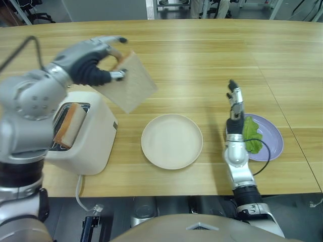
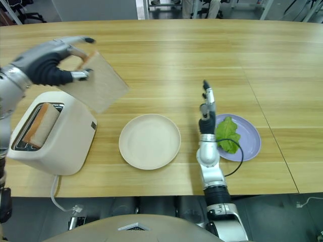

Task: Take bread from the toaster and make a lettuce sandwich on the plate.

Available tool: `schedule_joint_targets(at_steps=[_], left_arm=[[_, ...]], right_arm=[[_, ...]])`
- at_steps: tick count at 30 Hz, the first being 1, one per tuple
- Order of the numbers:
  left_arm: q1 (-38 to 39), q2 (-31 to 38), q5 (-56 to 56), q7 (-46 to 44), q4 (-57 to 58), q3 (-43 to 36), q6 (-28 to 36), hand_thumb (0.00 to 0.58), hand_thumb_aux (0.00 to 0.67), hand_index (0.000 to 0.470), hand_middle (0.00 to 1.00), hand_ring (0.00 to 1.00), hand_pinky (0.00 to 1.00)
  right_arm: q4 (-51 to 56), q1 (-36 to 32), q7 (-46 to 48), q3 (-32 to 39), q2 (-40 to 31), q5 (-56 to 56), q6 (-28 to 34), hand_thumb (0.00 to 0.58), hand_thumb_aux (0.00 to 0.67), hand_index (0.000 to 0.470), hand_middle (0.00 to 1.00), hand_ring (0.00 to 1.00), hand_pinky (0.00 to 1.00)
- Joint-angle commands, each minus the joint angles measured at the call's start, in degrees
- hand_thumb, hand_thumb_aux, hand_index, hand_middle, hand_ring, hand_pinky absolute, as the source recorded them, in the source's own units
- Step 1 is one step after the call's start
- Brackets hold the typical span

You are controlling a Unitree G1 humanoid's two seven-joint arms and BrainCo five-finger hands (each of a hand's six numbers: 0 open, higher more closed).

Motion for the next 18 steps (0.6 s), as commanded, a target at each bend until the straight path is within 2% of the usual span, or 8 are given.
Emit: schedule_joint_targets(at_steps=[1,9,18], left_arm=[[-2.04,-3.97,-0.62,-3.78,5.61,-8.56,-0.92,0.58,0.67,0.46,0.0,0.0,0.0],[-2.09,-10.68,1.95,-5.71,18.61,-19.89,-6.73,0.58,0.67,0.46,0.0,0.0,0.0],[-3.54,-16.1,5.13,-3.57,28.91,-25.32,-14.79,0.58,0.67,0.46,0.0,0.0,0.0]], right_arm=[[-5.57,-1.84,0.85,-3.66,-1.9,1.93,2.66,0.0,0.0,0.0,0.0,0.0,0.0],[-6.75,-2.31,1.71,-4.32,-2.03,1.05,3.5,0.0,0.0,0.0,0.0,0.0,0.0],[-6.34,-2.52,2.67,-3.13,-1.46,0.49,3.31,0.0,0.0,0.0,0.0,0.0,0.0]])
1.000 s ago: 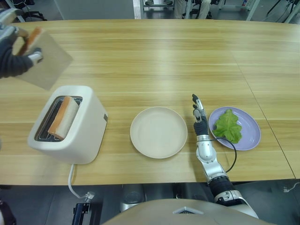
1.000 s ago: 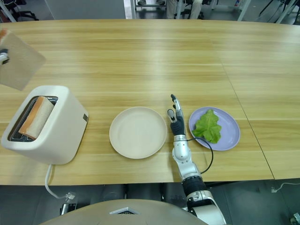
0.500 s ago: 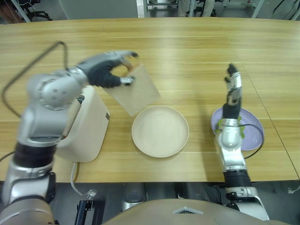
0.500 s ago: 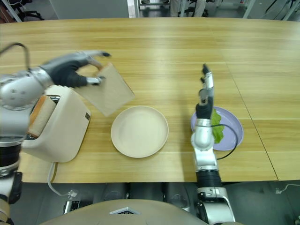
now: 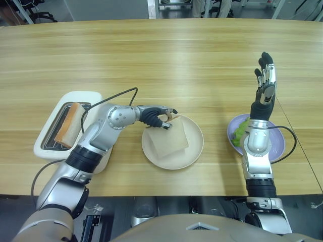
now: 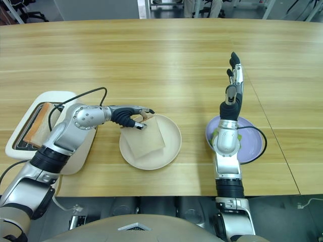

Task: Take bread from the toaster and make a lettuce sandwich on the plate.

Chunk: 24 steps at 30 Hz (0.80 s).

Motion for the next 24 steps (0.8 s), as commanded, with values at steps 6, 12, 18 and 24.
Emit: schedule_joint_targets(at_steps=[6,12,18,24], left_arm=[[-3.5,-3.93,8.98,8.36,9.5,-4.75,-8.48,0.58,0.67,0.46,0.0,0.0,0.0],[-4.11,-4.82,11.23,12.28,11.07,-4.61,-11.49,0.0,0.0,0.0,0.0,0.0,0.0],[-4.26,-4.86,13.48,16.0,10.61,-4.07,-12.3,0.0,0.0,0.0,0.0,0.0,0.0],[-2.61,-3.94,15.36,19.18,6.3,-1.69,-9.73,0.0,0.0,0.0,0.0,0.0,0.0]], right_arm=[[-0.43,-0.45,2.28,0.42,-0.65,-0.48,0.47,0.0,0.0,0.0,0.0,0.0,0.0],[-0.62,-0.5,5.41,-0.51,-5.95,-2.77,2.15,0.0,0.0,0.0,0.0,0.0,0.0],[2.72,0.87,8.23,-2.28,-15.17,-5.75,4.81,0.0,0.0,0.0,0.0,0.0,0.0],[10.35,2.15,5.32,-4.4,-27.82,-13.43,0.85,0.0,0.0,0.0,0.0,0.0,0.0]])
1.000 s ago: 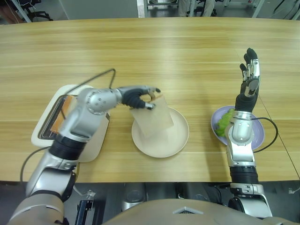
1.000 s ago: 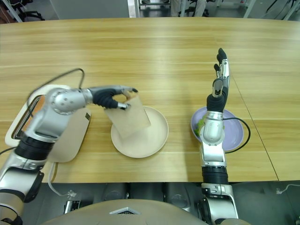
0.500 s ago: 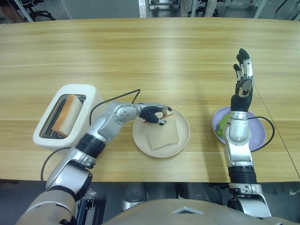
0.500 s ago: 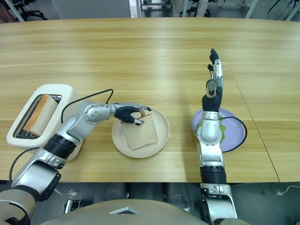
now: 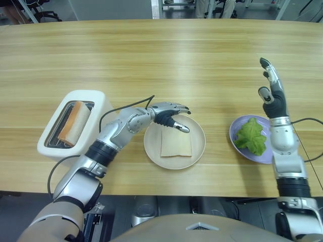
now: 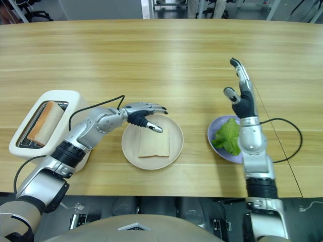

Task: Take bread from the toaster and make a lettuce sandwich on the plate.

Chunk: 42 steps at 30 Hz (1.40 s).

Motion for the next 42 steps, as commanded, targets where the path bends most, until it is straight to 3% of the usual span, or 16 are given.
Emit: schedule_joint_targets(at_steps=[1,5,12,21,38,39,40,41,42], left_arm=[[1.31,1.16,1.49,2.61,-4.66,3.39,3.01,0.0,0.0,0.0,0.0,0.0,0.0],[5.08,2.12,0.27,5.69,-13.61,10.02,7.6,0.0,0.0,0.0,0.0,0.0,0.0],[16.55,3.0,-3.23,6.91,-28.03,19.19,12.35,0.0,0.0,0.0,0.0,0.0,0.0],[26.41,2.36,-10.89,8.3,-36.24,30.47,16.42,0.0,0.0,0.0,0.0,0.0,0.0],[27.35,2.79,-12.4,9.26,-36.31,31.09,16.51,0.0,0.0,0.0,0.0,0.0,0.0],[27.34,2.87,-12.42,9.26,-36.21,31.05,16.41,0.0,0.0,0.0,0.0,0.0,0.0],[27.35,2.95,-12.43,9.28,-36.13,31.04,16.33,0.0,0.0,0.0,0.0,0.0,0.0],[27.37,3.06,-12.36,9.33,-36.08,31.04,16.24,0.0,0.0,0.0,0.0,0.0,0.0],[27.38,3.19,-12.23,9.44,-36.06,31.06,16.03,0.0,0.0,0.0,0.0,0.0,0.0]], right_arm=[[6.46,0.68,-4.77,-1.44,-8.12,-8.57,-3.65,0.0,0.0,0.0,0.0,0.0,0.0],[12.5,1.77,-24.92,11.44,-24.55,-39.99,-3.76,0.0,0.0,0.0,0.0,0.0,0.0],[28.74,-3.73,-39.39,24.71,-28.21,-51.22,-3.99,0.0,0.0,0.0,0.0,0.0,0.0],[40.03,-11.79,-45.52,36.77,-26.57,-56.3,-4.09,0.0,0.0,0.0,0.0,0.0,0.0],[51.67,-18.18,-47.24,46.78,-22.04,-54.58,-5.17,0.0,0.0,0.0,0.0,0.0,0.0],[51.75,-18.25,-47.43,47.0,-22.03,-54.38,-5.41,0.14,0.087,0.06,0.0,0.0,0.0],[51.81,-18.31,-47.59,47.21,-22.01,-54.19,-5.65,0.425,0.323,0.222,0.0,0.0,0.0],[51.84,-18.35,-47.77,47.43,-21.98,-54.04,-6.02,0.531,0.476,0.327,0.0,0.0,0.0],[51.83,-18.38,-48.0,47.69,-21.97,-53.88,-6.34,0.531,0.476,0.327,0.0,0.0,0.0]])
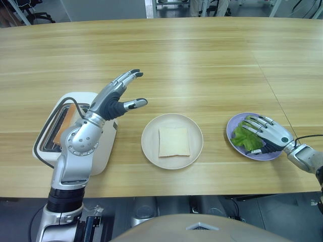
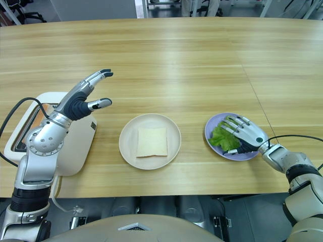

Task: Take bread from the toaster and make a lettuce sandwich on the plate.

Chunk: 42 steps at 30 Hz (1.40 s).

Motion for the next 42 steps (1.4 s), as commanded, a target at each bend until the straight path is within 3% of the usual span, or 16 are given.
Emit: schedule_joint_targets(at_steps=[1,2,14,22,33,42], left_arm=[[0.42,0.78,0.1,0.08,0.68,0.0,-0.34,0.0,0.0,0.0,0.0,0.0,0.0],[0.38,0.87,0.06,0.18,0.68,0.07,-0.43,0.0,0.0,0.0,0.0,0.0,0.0],[-0.21,4.47,-3.21,-1.0,-9.86,9.42,2.9,0.0,0.0,0.0,0.0,0.0,0.0],[2.62,6.88,-4.73,-1.1,-9.31,15.67,2.52,0.0,0.0,0.0,0.0,0.0,0.0],[6.97,10.9,-6.58,-2.04,-10.2,27.0,2.77,0.0,0.0,0.0,0.0,0.0,0.0],[9.19,11.08,-6.56,-1.86,-10.05,29.55,2.5,0.0,0.0,0.0,0.0,0.0,0.0]], right_arm=[[0.74,-0.3,-0.43,1.61,0.34,0.9,-1.45,0.579,0.644,0.442,0.0,0.0,0.0],[0.76,-0.28,-0.57,1.82,0.32,1.14,-1.69,0.58,0.67,0.46,0.0,0.0,0.0],[0.47,0.62,-2.82,1.13,0.14,5.91,-4.5,0.58,0.67,0.46,0.0,0.0,0.0],[-4.72,1.3,-6.67,-0.82,-1.97,7.89,-3.69,0.58,0.67,0.46,0.0,0.0,0.0],[-32.22,7.53,-2.95,-10.95,-8.59,10.49,-0.39,0.58,0.67,0.46,0.0,0.0,0.0],[-44.81,6.88,4.32,-12.67,-3.64,8.46,-0.7,0.58,0.67,0.46,0.0,0.0,0.0]])
